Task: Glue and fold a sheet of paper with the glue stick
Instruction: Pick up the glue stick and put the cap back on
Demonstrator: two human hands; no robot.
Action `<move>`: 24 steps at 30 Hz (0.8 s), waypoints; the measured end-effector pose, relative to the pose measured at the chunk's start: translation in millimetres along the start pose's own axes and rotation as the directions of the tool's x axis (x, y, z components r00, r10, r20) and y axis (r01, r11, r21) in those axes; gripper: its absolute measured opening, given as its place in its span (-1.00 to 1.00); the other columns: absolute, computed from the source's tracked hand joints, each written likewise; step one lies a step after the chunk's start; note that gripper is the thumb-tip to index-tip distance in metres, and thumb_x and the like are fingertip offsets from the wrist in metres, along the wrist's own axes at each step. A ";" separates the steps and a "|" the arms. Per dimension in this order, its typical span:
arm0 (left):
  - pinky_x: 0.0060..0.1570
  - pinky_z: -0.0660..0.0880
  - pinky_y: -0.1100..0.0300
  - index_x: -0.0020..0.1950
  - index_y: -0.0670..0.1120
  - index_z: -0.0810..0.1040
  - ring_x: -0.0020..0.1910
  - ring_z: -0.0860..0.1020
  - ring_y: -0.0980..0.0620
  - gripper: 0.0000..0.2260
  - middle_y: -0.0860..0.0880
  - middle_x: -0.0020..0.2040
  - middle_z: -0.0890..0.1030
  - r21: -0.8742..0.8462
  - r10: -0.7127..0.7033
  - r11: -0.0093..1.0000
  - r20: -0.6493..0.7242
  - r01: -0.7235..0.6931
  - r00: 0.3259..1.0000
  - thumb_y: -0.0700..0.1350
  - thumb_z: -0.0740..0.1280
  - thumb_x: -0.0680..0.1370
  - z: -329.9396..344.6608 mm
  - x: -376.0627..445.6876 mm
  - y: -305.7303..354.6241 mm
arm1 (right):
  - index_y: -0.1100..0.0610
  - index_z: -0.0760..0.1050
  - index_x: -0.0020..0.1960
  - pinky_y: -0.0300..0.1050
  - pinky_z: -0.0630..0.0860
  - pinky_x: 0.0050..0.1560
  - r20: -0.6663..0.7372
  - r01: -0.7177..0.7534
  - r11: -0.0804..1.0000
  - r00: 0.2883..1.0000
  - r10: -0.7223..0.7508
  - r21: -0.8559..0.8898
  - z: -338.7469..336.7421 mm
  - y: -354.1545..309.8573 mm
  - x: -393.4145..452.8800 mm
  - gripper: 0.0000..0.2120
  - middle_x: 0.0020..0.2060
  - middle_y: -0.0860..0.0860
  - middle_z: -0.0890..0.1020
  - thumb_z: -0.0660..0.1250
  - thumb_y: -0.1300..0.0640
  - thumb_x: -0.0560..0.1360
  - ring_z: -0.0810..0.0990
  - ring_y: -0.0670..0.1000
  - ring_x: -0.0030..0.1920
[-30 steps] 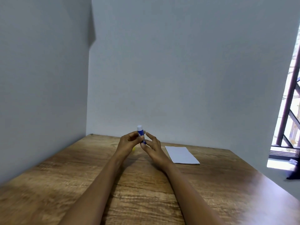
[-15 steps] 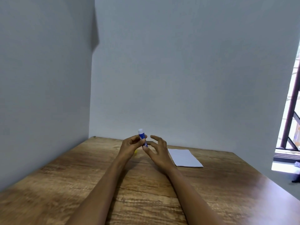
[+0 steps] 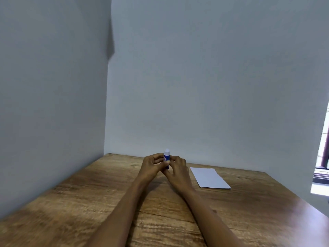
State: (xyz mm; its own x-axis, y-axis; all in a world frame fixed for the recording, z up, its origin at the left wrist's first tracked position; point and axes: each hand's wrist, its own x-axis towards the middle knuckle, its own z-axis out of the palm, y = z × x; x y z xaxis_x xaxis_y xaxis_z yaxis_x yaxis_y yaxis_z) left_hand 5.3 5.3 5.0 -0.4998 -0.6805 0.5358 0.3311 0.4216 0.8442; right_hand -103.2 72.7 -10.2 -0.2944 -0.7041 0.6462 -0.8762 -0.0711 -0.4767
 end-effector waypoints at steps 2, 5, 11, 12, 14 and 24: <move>-0.08 0.56 0.32 0.02 -0.14 0.64 -0.02 0.64 0.02 -0.81 -0.09 -0.04 0.69 0.004 -0.003 1.000 -0.006 0.003 1.000 -0.32 0.40 0.45 -2.3 -0.1 -1.5 | 0.02 0.47 0.29 -0.22 0.23 0.24 0.077 0.007 0.997 0.997 -0.013 0.082 2.1 0.9 -0.2 -0.69 0.29 -0.02 0.44 0.24 0.02 0.56 0.27 -0.03 0.34; 0.09 0.55 0.15 0.05 -0.19 0.64 0.06 0.63 -0.05 -0.78 -0.14 0.01 0.68 0.013 -0.016 1.000 -0.013 0.016 1.000 -0.33 0.42 0.42 -2.3 -0.2 -0.9 | 0.02 0.51 0.23 -0.17 0.28 0.20 0.076 0.015 1.000 0.997 -0.016 0.007 0.9 4.4 0.4 -0.71 0.21 -0.03 0.52 0.22 -0.03 0.56 0.34 -0.03 0.28; 0.08 0.58 0.06 -0.01 -0.13 0.64 0.04 0.64 -0.08 -0.79 -0.12 0.00 0.68 -0.058 -0.017 0.998 -0.012 0.016 1.000 -0.36 0.41 0.41 1.9 0.1 5.3 | -0.05 0.46 -0.17 -0.19 0.23 -0.05 -0.169 -0.032 0.989 0.986 0.007 -0.146 -7.7 -1.9 1.8 -0.76 -0.11 -0.15 0.54 0.36 -0.20 0.39 0.38 -0.11 0.02; 0.05 0.58 0.08 -0.01 -0.13 0.64 0.03 0.64 -0.07 -0.79 -0.12 -0.01 0.69 -0.063 -0.021 0.998 -0.005 0.021 1.000 -0.36 0.41 0.42 2.5 -0.7 5.3 | -0.06 0.43 -0.17 -0.21 0.25 -0.07 -0.153 -0.038 0.993 0.988 0.021 -0.109 -8.2 -1.2 0.4 -0.77 -0.12 -0.16 0.51 0.38 -0.18 0.39 0.37 -0.12 0.02; 0.03 0.59 0.14 0.02 -0.18 0.63 0.00 0.64 -0.04 -0.79 -0.10 -0.02 0.68 -0.078 -0.029 0.997 -0.016 0.028 0.999 -0.37 0.41 0.42 3.1 -1.2 5.4 | -0.05 0.47 -0.08 -0.30 0.29 -0.11 -0.094 -0.028 0.999 0.995 0.030 0.025 -7.2 0.6 -2.0 -0.79 -0.09 -0.18 0.47 0.38 -0.14 0.42 0.36 -0.14 0.04; -0.13 0.57 0.32 0.02 -0.14 0.63 -0.10 0.68 0.10 -0.79 0.07 -0.11 0.71 -0.083 -0.013 0.996 -0.048 0.009 0.999 -0.35 0.40 0.43 5.3 -1.0 7.3 | -0.03 0.43 -0.16 -0.21 0.30 -0.15 -0.211 -0.021 0.993 0.978 -0.004 -0.116 -8.8 -2.6 1.8 -0.73 -0.18 -0.17 0.49 0.38 -0.19 0.39 0.38 -0.13 -0.08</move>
State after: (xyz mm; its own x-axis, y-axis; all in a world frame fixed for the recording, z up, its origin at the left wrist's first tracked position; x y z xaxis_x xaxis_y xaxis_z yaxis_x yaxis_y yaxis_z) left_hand 4.0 12.3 10.7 -0.4648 -0.7143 0.5232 0.3919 0.3639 0.8450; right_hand -104.9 77.8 -2.5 -0.3650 -0.5391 0.7590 -0.9082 0.0267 -0.4177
